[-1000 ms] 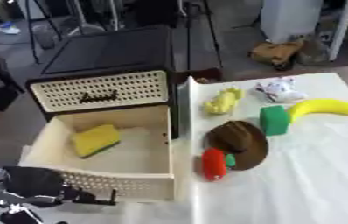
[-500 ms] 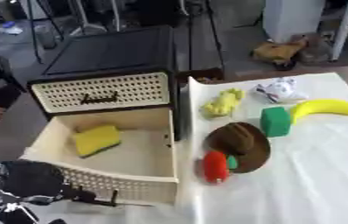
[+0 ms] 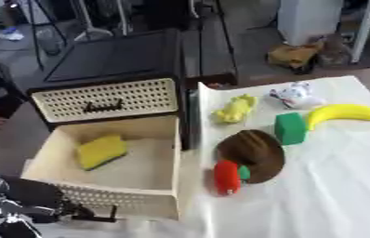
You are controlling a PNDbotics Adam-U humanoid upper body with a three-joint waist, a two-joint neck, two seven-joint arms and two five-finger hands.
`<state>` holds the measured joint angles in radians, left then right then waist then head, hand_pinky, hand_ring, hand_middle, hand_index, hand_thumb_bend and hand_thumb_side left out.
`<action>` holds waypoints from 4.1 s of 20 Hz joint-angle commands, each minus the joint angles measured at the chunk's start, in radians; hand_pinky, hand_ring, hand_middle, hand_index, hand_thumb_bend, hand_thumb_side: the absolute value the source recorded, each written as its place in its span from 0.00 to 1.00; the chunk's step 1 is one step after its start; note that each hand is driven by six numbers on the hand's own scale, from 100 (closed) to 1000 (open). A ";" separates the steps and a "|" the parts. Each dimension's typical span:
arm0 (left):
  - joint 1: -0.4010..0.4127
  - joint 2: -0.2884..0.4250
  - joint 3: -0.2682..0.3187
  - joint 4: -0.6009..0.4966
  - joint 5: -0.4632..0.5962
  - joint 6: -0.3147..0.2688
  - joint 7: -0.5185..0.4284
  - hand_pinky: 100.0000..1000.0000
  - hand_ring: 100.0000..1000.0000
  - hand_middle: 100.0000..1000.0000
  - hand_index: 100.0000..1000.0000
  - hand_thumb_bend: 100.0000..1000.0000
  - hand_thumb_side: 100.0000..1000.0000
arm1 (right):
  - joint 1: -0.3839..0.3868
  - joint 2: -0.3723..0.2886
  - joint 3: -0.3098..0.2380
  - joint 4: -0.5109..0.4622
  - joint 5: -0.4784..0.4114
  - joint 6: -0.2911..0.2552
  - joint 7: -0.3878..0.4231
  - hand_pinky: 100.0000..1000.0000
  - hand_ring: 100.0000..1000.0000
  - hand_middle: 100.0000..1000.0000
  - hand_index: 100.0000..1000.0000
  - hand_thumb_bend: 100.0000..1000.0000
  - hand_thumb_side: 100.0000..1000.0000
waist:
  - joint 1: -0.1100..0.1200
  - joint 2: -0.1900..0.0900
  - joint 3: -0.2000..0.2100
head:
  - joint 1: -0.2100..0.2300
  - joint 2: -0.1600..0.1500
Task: Pick up objects from table and place into drawer.
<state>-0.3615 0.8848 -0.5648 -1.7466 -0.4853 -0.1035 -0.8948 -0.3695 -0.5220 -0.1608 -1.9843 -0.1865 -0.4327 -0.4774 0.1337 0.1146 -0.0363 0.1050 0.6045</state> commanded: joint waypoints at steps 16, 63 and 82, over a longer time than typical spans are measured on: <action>-0.018 0.079 -0.046 -0.041 0.130 0.120 -0.012 0.00 0.00 0.00 0.94 0.00 0.50 | -0.009 -0.012 -0.004 -0.016 0.005 0.017 0.004 0.67 0.78 0.71 0.78 0.00 1.00 | 0.006 -0.009 -0.008 | 0.012 -0.003; -0.115 0.026 -0.107 0.059 0.189 0.225 -0.012 0.00 0.00 0.00 0.81 0.00 0.51 | 0.012 -0.024 -0.003 -0.016 0.022 0.061 0.010 0.67 0.78 0.70 0.78 0.00 1.00 | 0.076 -0.036 0.009 | 0.007 0.015; -0.120 -0.037 -0.185 0.283 -0.037 0.058 -0.012 0.00 0.00 0.00 0.74 0.00 0.49 | 0.001 -0.005 0.000 -0.016 0.017 0.082 0.020 0.67 0.78 0.70 0.78 0.00 1.00 | 0.092 -0.036 -0.013 | 0.049 0.007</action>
<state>-0.4843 0.8385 -0.7335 -1.4860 -0.4952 -0.0239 -0.8986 -0.3520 -0.5148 -0.1593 -1.9843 -0.1692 -0.3543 -0.4579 0.2360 0.0842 -0.0484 0.1488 0.6133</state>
